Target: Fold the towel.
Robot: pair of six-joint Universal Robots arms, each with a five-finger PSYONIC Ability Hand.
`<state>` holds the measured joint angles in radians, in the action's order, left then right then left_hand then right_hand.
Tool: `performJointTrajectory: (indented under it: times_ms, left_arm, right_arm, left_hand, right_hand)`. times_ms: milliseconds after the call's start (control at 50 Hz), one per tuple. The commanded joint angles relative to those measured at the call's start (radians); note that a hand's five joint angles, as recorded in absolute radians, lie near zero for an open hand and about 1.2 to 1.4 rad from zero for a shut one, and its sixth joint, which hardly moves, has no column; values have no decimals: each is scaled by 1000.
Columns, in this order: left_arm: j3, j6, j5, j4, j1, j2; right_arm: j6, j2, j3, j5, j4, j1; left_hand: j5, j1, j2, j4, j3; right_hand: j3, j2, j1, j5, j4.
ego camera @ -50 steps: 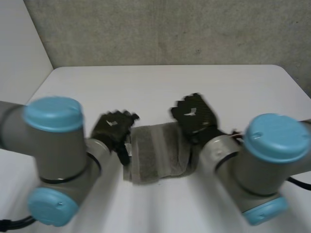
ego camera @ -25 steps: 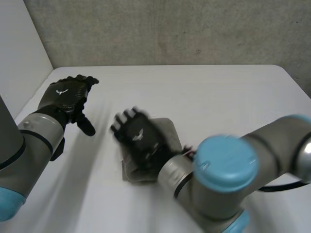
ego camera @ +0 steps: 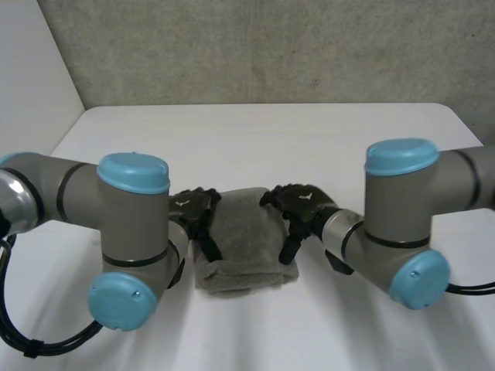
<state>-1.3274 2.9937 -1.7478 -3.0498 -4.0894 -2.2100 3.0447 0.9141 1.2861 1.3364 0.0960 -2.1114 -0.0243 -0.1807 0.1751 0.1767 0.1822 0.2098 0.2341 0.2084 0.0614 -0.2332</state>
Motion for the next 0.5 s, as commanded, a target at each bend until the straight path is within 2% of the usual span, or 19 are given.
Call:
performJointTrajectory:
  times_ms: [20,120,220,260,280,320,340,380,400,420,440,480,500]
  left_arm:
    - [2,33,-41,3,-8,-36]
    - [-7,60,-39,3,0,-27]
    - [25,85,-39,8,7,-14]
    - [72,82,-42,40,15,39]
    - [73,82,-42,40,15,39]
    - [128,80,-41,112,11,137]
    - [128,80,-41,112,11,138]
    - [190,76,-39,193,-17,252]
    - [191,76,-39,194,-17,253]
    - [210,76,-36,231,-52,309]
    - [211,76,-36,232,-52,309]
    - [226,82,-10,290,-145,424]
    - [226,82,-10,290,-146,424]
  right_arm:
    - [-136,-112,-62,24,-7,-38]
    - [-158,-98,-70,26,-7,-39]
    - [-142,-6,-73,27,-9,-39]
    - [-113,92,-90,46,-10,-29]
    - [-113,92,-90,46,-10,-29]
    - [-80,208,-102,93,-13,0]
    - [-80,209,-102,93,-13,1]
    - [-60,328,-106,157,-13,60]
    - [-60,328,-106,158,-13,60]
    - [-60,386,-106,187,-13,95]
    - [-60,432,-108,207,-9,125]
    - [-60,474,-106,225,-4,146]
    - [-60,474,-106,225,-4,146]
  left_hand:
    - [12,-6,12,10,5]
    - [12,-6,12,10,5]
    - [9,-9,15,13,8]
    - [12,-6,12,10,5]
    - [12,-6,12,10,5]
    - [18,-1,6,5,-1]
    - [18,0,6,5,-1]
    - [23,5,0,-1,-7]
    - [23,5,0,-1,-7]
    - [23,5,0,-1,-7]
    - [23,5,0,-1,-7]
    - [23,5,0,-1,-7]
    - [23,5,0,-1,-7]
  right_hand:
    - [-35,-60,-34,-61,59]
    - [-35,-60,-34,-61,59]
    - [-35,-60,-34,-61,59]
    - [-35,-60,-34,-61,59]
    - [-35,-60,-34,-61,59]
    - [-35,-60,-34,-61,59]
    - [-35,-60,-34,-61,59]
    - [-35,-60,-34,-61,59]
    - [-35,-60,-34,-61,59]
    - [-35,-60,-34,-61,59]
    - [-35,-60,-34,-61,59]
    - [-35,-60,-34,-61,59]
    - [-35,-60,-34,-61,59]
